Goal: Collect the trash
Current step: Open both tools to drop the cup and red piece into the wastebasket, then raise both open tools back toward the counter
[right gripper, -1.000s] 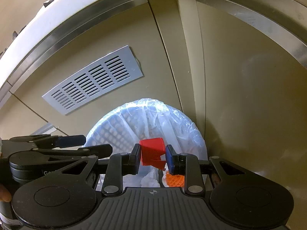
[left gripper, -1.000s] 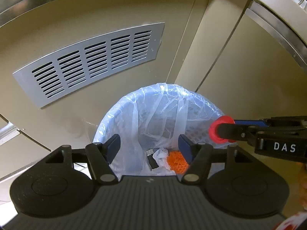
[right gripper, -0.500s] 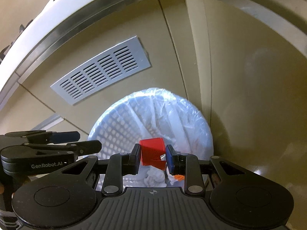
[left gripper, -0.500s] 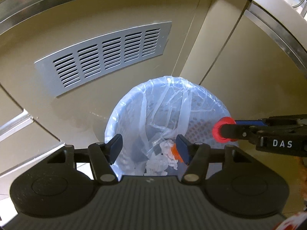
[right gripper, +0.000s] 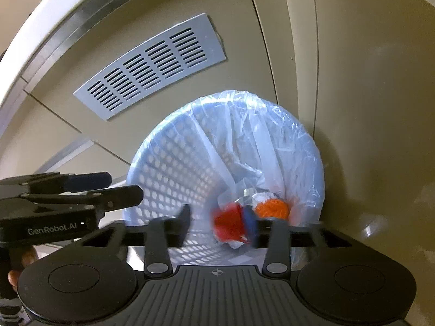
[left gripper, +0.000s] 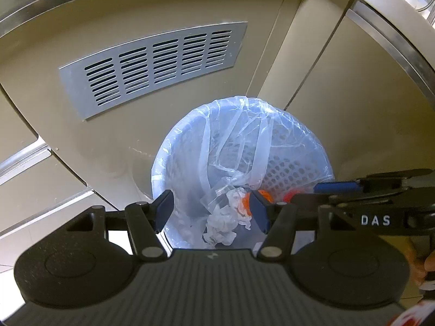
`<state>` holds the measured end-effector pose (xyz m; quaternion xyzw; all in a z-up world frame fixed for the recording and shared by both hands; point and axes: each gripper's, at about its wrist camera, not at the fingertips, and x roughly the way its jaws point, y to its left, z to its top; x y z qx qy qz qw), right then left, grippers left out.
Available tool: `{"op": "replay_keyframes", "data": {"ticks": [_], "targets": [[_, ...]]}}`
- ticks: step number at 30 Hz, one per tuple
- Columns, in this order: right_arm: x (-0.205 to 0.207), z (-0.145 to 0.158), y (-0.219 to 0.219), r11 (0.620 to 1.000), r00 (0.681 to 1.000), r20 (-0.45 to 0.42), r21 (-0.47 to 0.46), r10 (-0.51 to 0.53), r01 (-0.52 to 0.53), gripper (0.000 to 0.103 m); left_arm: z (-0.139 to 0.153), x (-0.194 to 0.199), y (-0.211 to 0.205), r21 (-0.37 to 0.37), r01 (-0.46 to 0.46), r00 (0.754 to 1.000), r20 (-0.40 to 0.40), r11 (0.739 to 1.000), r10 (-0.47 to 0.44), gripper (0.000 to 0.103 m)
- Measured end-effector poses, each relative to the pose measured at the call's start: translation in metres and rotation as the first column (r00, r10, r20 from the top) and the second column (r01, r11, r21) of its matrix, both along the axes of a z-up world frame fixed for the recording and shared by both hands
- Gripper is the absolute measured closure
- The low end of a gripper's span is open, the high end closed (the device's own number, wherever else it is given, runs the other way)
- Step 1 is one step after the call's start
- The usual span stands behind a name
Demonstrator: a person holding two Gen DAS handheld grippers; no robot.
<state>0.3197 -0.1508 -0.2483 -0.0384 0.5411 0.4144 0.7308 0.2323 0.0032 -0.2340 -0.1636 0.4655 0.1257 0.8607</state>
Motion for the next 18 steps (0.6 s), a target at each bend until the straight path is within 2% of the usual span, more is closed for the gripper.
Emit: {"op": "replay_keyframes", "data": {"ticks": [8,18], "targets": [[-0.006,0.004,-0.003,1.0,1.0,0.008,-0.021,0.02,-0.02,0.049,0.009,-0.006,-0.002,0.011,0.004,1.0,0.004,1.0,-0.004,0.044],[-0.022,0.029,-0.003,0.998,0.998,0.021,-0.031,0.063,-0.063,0.048,0.036,-0.016,-0.001,0.013,0.001,1.0,0.018,1.0,-0.002,0.044]]}}
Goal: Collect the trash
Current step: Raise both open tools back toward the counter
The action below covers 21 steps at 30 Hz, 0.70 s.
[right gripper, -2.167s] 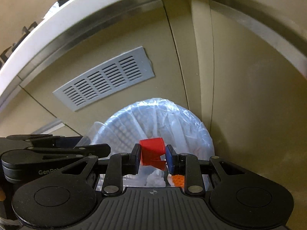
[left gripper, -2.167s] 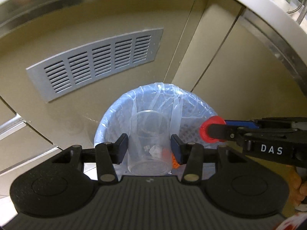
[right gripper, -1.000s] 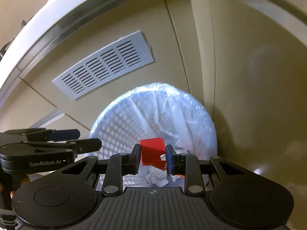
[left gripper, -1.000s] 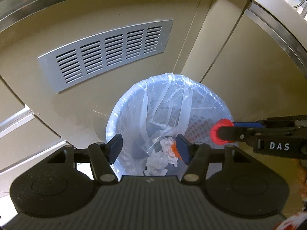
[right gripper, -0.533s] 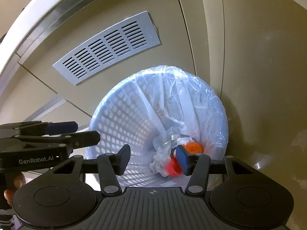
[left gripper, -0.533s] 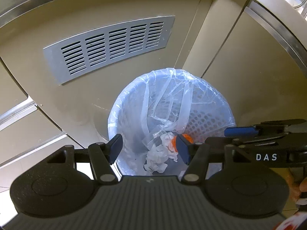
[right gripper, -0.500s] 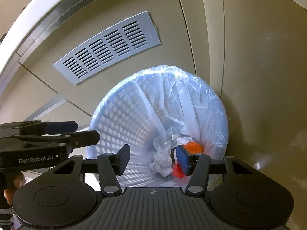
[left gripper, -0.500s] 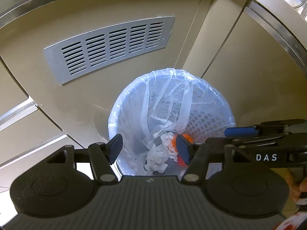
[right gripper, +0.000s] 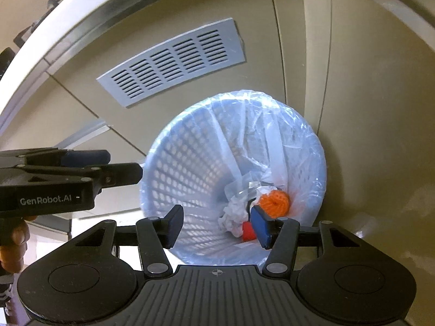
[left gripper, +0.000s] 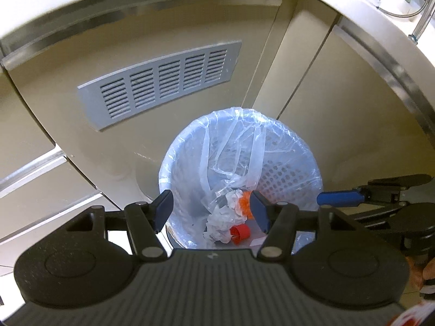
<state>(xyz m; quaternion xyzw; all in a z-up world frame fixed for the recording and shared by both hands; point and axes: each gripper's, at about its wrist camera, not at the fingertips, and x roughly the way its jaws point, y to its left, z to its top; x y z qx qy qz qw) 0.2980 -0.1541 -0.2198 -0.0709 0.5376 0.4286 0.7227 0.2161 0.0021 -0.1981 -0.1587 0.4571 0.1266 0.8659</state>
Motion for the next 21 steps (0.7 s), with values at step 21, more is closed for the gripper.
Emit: {"op": "replay_keyframes", "data": {"ticks": [21], "targets": [[0.024,0.13,-0.013,0.966,0.987,0.1,0.241,-0.123,0.096,0.048,0.128,0.012,0.016,0.114,0.041,0.985,0.164,0.993,-0.06,0.044]]}}
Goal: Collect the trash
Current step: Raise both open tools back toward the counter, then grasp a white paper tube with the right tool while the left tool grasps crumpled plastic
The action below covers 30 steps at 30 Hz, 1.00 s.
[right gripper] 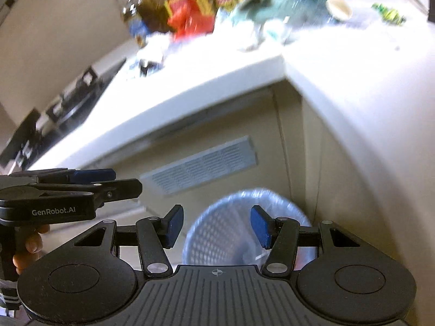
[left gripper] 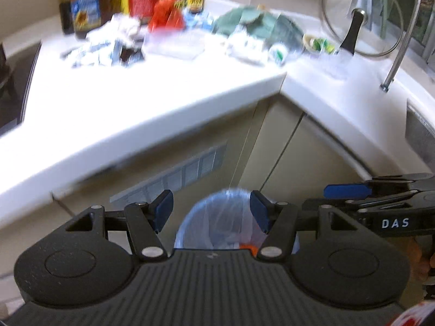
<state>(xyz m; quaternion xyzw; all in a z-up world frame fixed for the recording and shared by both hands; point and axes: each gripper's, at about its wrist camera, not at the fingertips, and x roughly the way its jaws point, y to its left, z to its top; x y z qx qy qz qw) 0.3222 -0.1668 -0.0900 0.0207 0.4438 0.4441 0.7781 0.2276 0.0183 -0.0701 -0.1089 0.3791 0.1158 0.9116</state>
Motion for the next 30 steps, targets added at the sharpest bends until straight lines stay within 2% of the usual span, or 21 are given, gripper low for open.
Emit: {"op": "replay_keyframes", "data": {"ticks": [9,14,25,30], "targets": [[0.036,0.037,-0.032,0.984,0.981,0.081,0.058,-0.175,0.171,0.047,0.039,0.04,0.007,0.048,0.05,0.994,0.099,0.998,-0.054,0.044],[0.068,0.049,-0.051,0.962,0.955,0.121,0.078,-0.271,0.263,0.039,0.052,0.068,0.011,0.082,0.07,0.987,0.137,0.994,-0.081,0.044],[0.161,0.066,-0.055,0.89,0.897,0.092,0.208,-0.432,0.407,0.038,0.067,0.126,0.034,0.147,0.063,0.978,0.19,0.987,-0.091,0.044],[0.19,0.065,-0.041,0.873,0.878,0.106,0.215,-0.467,0.438,0.039,0.067,0.149,0.038,0.15,0.068,0.976,0.196,0.986,-0.097,0.044]]}}
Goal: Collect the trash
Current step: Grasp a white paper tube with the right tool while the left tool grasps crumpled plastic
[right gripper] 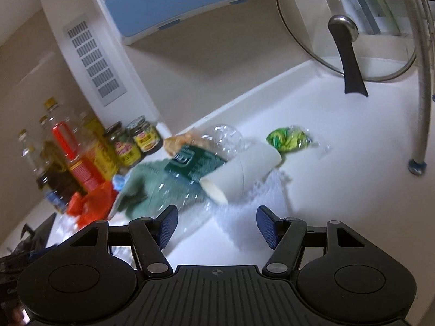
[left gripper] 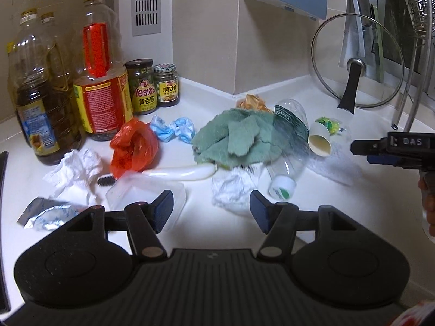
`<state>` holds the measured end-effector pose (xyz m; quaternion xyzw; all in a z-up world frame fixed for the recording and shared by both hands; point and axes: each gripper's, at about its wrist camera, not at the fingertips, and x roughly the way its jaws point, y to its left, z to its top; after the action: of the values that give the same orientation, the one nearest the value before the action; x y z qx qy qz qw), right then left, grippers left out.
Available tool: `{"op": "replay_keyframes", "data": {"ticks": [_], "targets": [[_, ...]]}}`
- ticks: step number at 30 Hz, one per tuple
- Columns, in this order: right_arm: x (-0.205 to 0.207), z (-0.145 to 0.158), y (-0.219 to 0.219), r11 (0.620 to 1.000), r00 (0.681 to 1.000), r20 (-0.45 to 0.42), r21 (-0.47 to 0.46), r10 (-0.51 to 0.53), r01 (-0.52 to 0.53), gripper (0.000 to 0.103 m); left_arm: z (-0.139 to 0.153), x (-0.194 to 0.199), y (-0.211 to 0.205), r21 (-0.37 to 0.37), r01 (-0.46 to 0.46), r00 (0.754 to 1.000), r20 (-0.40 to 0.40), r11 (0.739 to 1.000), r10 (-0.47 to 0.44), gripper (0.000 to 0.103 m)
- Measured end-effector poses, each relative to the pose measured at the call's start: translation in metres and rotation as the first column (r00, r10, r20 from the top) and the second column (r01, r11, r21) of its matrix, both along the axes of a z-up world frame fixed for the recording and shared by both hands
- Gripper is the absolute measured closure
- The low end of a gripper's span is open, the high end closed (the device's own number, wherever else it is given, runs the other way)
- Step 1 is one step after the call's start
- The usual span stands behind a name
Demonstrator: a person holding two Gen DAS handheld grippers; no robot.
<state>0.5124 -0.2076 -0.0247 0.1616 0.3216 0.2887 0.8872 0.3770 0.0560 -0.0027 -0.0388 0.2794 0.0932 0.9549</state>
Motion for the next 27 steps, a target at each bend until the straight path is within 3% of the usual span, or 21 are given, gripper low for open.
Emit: {"op": "replay_keyframes", "data": {"ticks": [8,11,16,23,27], "targets": [[0.009,-0.012,0.043,0.974,0.984,0.178,-0.221,-0.011,0.051,0.039,-0.007,0.019,0.007,-0.018,0.006,1.0,-0.011,1.0,-0.006,0.044],[0.011,-0.017,0.056,0.954,0.973,0.23,-0.286,-0.022,0.089,0.05,-0.009,0.024,0.009,-0.024,0.005,1.0,-0.017,1.0,-0.006,0.044],[0.011,-0.026,0.076,0.913,0.952,0.306,-0.391,0.008,0.118,0.057,-0.013,0.031,0.011,-0.03,0.014,1.0,-0.026,0.999,-0.015,0.044],[0.012,-0.035,0.091,0.861,0.938,0.346,-0.482,0.019,0.16,0.089,-0.019,0.038,0.01,-0.036,0.033,0.999,-0.04,0.999,-0.034,0.044],[0.008,-0.034,0.083,0.865,0.927,0.374,-0.46,-0.014,0.199,0.098,-0.021,0.041,0.009,-0.041,0.043,0.998,-0.044,0.998,-0.045,0.044]]}}
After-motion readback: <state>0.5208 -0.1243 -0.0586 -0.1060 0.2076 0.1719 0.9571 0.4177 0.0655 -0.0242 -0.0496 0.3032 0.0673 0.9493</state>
